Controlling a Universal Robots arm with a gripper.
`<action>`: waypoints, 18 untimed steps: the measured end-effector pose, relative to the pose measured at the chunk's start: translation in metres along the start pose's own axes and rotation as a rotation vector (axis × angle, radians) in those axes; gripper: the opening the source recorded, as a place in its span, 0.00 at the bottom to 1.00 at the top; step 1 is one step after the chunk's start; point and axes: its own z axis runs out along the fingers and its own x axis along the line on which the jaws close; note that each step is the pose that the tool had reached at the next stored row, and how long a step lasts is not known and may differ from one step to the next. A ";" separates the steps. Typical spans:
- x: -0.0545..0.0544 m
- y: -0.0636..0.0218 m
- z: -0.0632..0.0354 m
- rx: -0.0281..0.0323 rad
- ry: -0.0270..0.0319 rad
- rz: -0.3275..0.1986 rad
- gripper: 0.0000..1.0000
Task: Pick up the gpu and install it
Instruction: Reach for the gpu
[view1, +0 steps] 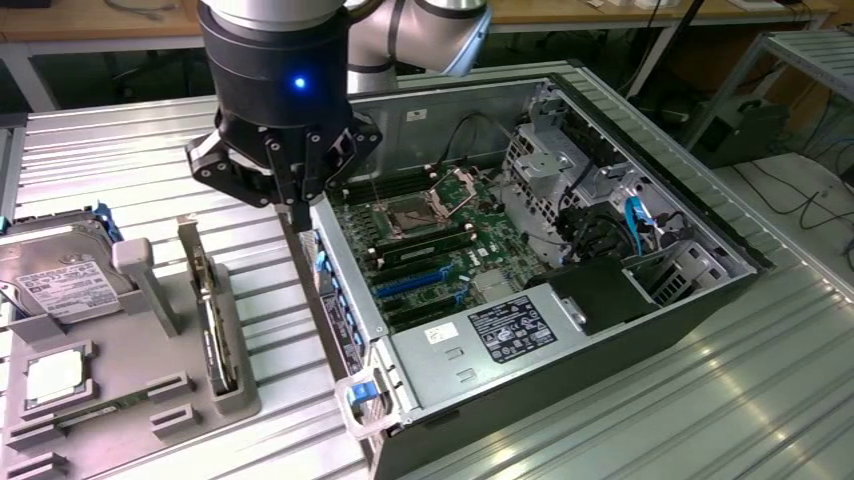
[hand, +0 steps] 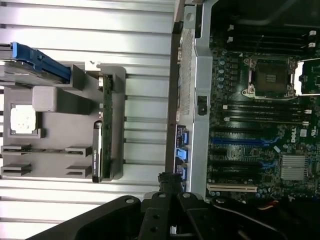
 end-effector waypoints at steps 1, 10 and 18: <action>0.001 -0.0002 0.0000 0.0000 0.0001 -0.002 0.11; 0.012 -0.0025 -0.0002 -0.0003 0.0007 -0.015 0.11; 0.023 -0.0045 -0.0002 -0.0006 0.0013 -0.028 0.11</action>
